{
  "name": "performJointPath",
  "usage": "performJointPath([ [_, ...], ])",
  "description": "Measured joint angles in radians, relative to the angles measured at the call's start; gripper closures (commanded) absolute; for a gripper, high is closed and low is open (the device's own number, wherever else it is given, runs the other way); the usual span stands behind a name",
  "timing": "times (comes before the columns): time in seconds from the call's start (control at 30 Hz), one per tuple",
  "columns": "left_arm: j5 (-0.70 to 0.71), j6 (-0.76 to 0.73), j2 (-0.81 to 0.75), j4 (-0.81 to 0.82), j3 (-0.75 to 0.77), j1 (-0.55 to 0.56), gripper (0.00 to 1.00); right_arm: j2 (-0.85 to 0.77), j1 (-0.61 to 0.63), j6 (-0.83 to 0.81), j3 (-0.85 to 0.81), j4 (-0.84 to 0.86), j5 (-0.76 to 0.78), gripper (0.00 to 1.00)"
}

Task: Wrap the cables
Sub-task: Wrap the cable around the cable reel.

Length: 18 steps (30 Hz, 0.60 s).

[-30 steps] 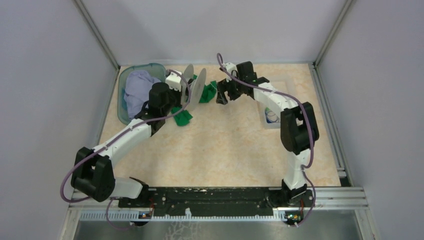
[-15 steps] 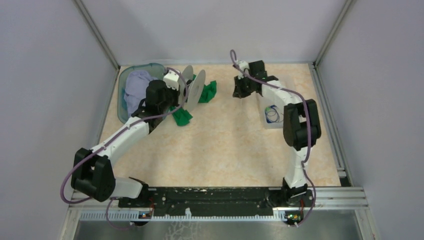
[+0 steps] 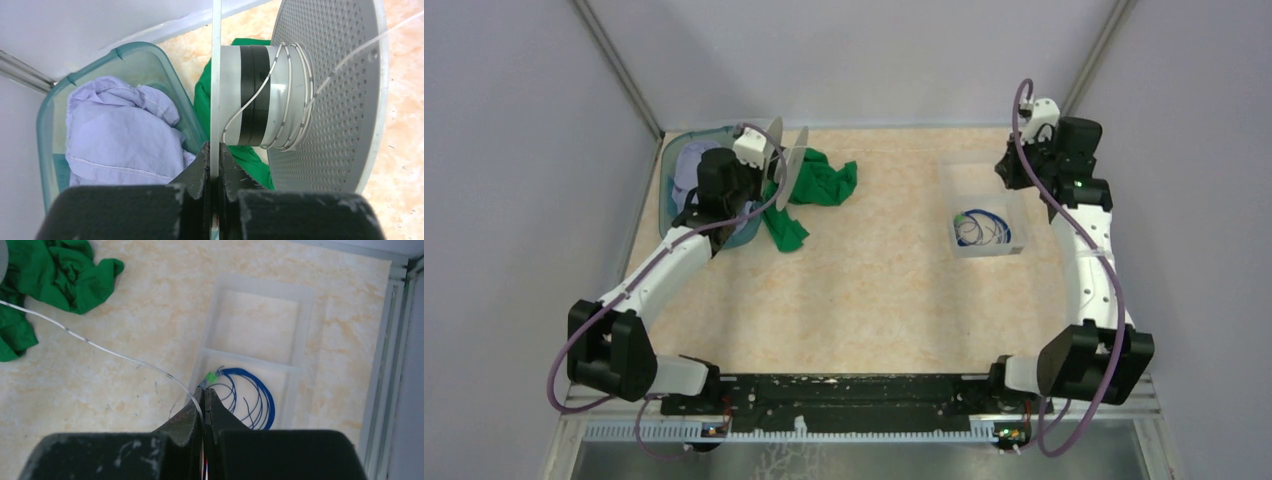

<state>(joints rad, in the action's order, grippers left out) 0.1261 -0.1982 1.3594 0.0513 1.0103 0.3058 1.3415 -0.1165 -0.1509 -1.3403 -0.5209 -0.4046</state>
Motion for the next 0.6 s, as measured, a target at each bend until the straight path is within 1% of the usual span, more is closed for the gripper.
performJointPath([
  [0.13, 0.004, -0.032, 0.005, 0.001, 0.014, -0.007, 1.00, -0.066, -0.048, -0.021, 0.045, -0.066, -0.005, 1.00],
  [0.3, -0.006, -0.088, 0.032, 0.008, 0.022, -0.014, 1.00, -0.093, -0.142, -0.023, 0.041, -0.145, -0.053, 1.00],
  [0.47, -0.046, -0.091, 0.074, -0.006, 0.045, -0.014, 1.00, -0.102, -0.161, -0.023, -0.045, -0.213, -0.140, 1.00],
  [0.6, -0.044, -0.087, 0.111, -0.021, 0.073, -0.014, 1.00, -0.104, -0.161, -0.016, -0.133, -0.250, -0.208, 1.00],
])
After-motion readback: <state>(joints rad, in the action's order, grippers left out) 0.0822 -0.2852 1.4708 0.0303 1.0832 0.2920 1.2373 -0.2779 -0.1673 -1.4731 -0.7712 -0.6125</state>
